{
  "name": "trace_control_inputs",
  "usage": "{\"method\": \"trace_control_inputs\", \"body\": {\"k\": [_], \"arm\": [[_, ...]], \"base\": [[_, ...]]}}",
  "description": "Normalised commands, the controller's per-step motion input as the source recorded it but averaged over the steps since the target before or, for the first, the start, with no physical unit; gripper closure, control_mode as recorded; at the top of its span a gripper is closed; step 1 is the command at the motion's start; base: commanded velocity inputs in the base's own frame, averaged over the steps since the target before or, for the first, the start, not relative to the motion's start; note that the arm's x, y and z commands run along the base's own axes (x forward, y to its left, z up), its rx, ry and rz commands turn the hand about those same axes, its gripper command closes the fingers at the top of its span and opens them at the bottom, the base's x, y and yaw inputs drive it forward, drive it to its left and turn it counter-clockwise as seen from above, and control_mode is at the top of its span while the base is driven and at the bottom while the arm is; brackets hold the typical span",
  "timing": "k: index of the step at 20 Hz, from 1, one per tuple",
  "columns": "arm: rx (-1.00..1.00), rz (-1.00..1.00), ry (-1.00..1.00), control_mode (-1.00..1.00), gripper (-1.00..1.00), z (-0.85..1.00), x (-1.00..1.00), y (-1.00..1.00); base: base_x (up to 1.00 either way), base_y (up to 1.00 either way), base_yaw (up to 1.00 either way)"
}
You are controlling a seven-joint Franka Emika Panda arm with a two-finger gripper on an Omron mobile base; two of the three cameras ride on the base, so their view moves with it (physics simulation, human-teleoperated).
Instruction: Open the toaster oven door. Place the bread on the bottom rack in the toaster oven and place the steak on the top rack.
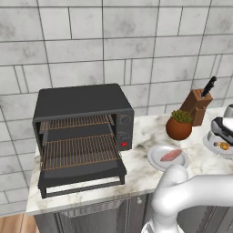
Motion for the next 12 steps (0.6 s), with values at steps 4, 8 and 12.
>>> {"method": "trace_control_inputs", "body": {"k": [4,8,12], "arm": [[0.02,0.06,0.02,-1.0,-1.0,-0.09,0.16,-0.31],[0.01,0.07,0.01,-1.0,1.0,-0.3,-0.03,-0.13],[0.03,0.06,0.0,-1.0,1.0,0.08,-0.43,0.0]], "base": [[0.0,0.0,0.0],[0.0,0.0,0.0],[0.0,0.0,0.0]]}}
